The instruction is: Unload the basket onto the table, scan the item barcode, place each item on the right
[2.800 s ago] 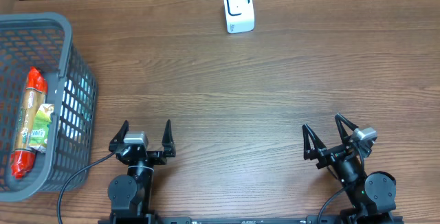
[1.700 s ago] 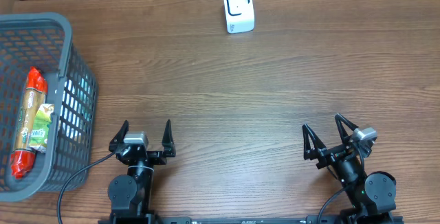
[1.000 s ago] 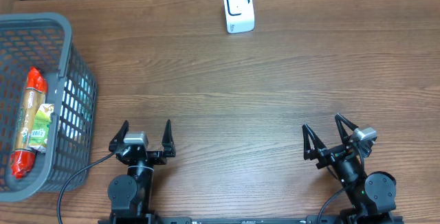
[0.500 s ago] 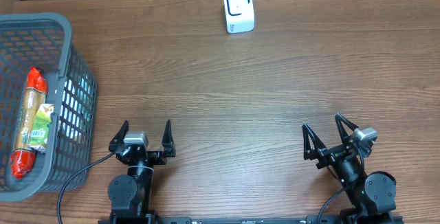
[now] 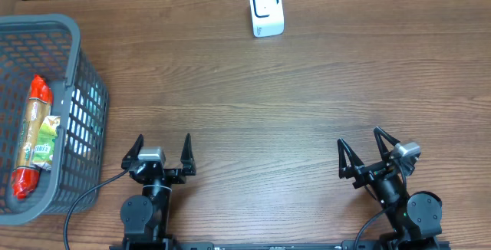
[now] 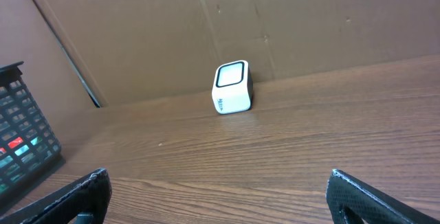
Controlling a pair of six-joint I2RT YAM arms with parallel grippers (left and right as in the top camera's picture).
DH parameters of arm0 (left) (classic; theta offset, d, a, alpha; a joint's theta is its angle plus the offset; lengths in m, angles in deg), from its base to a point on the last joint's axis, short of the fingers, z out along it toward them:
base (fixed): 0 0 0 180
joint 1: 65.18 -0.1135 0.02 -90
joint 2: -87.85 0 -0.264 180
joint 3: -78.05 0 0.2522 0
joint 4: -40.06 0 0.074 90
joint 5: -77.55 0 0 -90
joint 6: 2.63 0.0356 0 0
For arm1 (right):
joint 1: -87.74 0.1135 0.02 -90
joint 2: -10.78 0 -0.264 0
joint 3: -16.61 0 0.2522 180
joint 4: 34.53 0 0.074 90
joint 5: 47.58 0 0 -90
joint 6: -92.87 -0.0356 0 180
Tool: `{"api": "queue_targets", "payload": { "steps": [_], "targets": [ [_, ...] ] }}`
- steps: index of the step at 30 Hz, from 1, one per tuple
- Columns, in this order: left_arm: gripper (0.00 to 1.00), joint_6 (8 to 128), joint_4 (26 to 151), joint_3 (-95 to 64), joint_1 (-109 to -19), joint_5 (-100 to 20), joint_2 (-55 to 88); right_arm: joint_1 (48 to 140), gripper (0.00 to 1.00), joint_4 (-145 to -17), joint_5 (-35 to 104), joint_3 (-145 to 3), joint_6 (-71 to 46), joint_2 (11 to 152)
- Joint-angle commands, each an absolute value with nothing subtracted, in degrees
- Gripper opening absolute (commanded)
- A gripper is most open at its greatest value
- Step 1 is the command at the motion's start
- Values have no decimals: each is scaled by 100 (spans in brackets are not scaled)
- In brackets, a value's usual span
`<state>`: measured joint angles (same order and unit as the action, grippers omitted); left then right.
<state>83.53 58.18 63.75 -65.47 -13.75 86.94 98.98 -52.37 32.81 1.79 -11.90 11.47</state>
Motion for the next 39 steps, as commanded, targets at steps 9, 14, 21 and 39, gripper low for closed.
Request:
{"api": "queue_targets", "payload": {
  "steps": [9, 14, 21, 39],
  "targets": [
    [100, 8482, 5826, 6402, -6514, -1338, 8760, 9892, 100, -5208, 3336, 240, -1168, 1095],
    [100, 8482, 5826, 6402, -6514, -1335, 8760, 9892, 100, -5208, 3333, 240, -1168, 1095],
    [100, 8482, 5826, 6402, -6514, -1335, 8760, 9892, 100, -5208, 3336, 240, -1168, 1095],
    [100, 8611, 5824, 6402, -6516, -1217, 8760, 9892, 100, -5208, 3336, 240, -1168, 1095]
  ]
}}
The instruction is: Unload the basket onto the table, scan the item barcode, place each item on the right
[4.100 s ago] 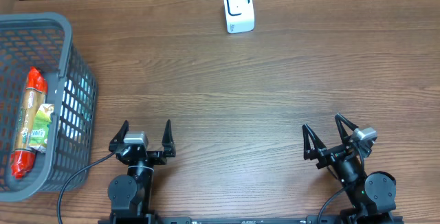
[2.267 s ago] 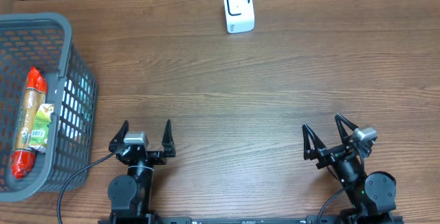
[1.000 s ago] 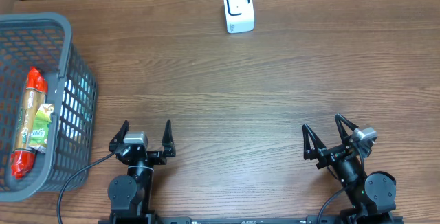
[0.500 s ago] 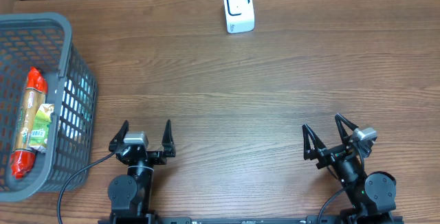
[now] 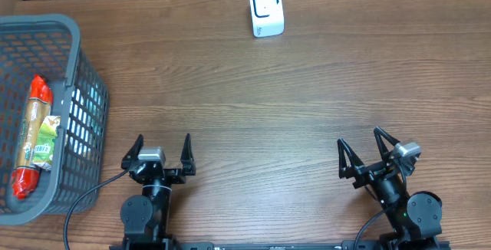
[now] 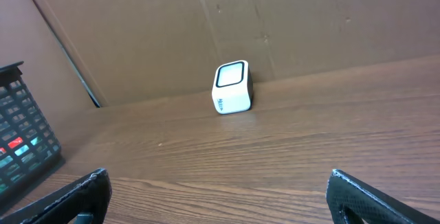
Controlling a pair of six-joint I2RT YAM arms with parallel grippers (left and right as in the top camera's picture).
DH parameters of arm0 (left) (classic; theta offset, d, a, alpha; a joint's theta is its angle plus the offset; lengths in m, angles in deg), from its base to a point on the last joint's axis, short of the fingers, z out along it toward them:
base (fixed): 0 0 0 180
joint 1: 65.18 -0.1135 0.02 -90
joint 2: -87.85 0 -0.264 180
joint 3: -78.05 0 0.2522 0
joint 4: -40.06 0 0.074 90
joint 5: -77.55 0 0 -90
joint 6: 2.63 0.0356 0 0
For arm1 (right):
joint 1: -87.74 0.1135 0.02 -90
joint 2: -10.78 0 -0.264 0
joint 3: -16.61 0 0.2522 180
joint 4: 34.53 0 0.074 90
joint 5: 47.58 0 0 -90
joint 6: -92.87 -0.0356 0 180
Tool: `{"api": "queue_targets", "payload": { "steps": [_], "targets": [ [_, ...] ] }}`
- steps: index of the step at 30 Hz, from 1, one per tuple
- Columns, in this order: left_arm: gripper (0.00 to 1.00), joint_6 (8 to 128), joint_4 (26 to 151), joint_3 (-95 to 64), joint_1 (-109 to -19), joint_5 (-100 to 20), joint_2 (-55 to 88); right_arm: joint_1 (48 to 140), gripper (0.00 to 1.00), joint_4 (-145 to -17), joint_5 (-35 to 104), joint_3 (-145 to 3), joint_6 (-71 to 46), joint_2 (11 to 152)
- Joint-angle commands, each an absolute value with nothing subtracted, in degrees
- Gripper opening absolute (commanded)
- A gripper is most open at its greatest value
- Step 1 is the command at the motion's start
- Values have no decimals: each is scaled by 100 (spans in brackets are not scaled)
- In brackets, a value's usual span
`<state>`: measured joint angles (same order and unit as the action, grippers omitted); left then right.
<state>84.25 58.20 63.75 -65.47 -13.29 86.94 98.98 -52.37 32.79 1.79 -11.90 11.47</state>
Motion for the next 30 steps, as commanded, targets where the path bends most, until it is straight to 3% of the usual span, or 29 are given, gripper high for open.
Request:
{"api": "queue_targets", "payload": {
  "steps": [1, 30],
  "targets": [
    [99, 8611, 5824, 6402, -6516, -1217, 8760, 9892, 100, -5208, 3336, 240, -1168, 1095],
    [100, 8567, 5818, 6402, -6514, -1270, 8760, 9892, 100, -5208, 3336, 240, -1168, 1095]
  ]
}}
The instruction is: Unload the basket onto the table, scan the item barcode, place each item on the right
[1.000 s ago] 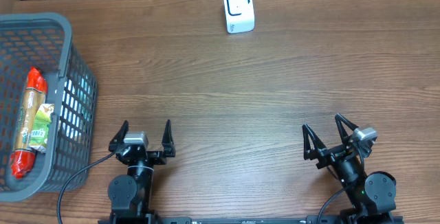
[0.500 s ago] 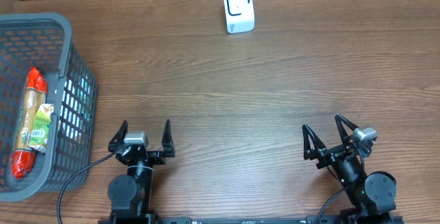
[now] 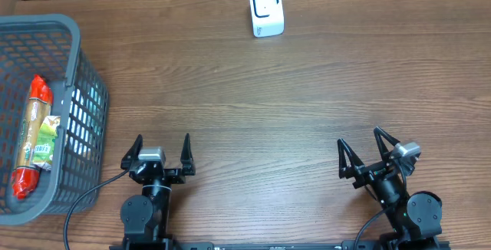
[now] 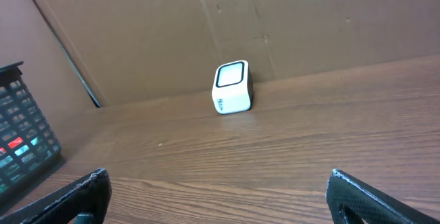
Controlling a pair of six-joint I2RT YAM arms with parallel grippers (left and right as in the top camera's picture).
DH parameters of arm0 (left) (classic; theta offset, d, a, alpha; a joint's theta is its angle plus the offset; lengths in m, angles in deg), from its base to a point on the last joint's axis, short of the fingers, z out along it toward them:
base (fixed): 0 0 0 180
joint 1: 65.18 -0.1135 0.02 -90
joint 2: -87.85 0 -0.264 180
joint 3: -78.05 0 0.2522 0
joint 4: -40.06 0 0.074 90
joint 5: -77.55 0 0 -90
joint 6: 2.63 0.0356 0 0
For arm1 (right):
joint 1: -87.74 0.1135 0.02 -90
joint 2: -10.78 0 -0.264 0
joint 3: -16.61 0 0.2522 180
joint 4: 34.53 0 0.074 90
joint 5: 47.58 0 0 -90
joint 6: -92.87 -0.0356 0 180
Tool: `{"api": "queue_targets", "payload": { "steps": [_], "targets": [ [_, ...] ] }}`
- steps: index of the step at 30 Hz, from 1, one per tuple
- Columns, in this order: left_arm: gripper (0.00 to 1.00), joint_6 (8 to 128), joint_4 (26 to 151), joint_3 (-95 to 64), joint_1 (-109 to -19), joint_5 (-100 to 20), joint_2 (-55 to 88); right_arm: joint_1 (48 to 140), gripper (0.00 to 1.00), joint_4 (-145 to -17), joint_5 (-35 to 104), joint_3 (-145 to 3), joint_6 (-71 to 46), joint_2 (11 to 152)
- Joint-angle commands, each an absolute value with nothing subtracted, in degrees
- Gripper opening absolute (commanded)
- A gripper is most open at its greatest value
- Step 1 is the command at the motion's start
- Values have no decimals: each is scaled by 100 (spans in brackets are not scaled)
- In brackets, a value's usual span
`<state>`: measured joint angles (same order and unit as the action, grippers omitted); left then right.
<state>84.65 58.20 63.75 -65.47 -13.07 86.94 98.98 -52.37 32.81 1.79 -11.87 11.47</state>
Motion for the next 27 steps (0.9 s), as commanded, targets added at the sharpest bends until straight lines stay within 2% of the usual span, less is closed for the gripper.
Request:
{"api": "queue_targets", "payload": {
  "steps": [1, 16, 27],
  "targets": [
    [100, 8570, 5813, 6402, -6514, -1270, 8760, 9892, 100, -5208, 3336, 240, -1168, 1095],
    [99, 8570, 5903, 6257, -6514, -1550, 8758, 9892, 100, -5208, 3336, 240, -1168, 1095],
    [100, 8613, 6664, 4913, -6516, -1550, 8216, 9892, 100, -5208, 3336, 240, -1168, 1095]
  ]
}}
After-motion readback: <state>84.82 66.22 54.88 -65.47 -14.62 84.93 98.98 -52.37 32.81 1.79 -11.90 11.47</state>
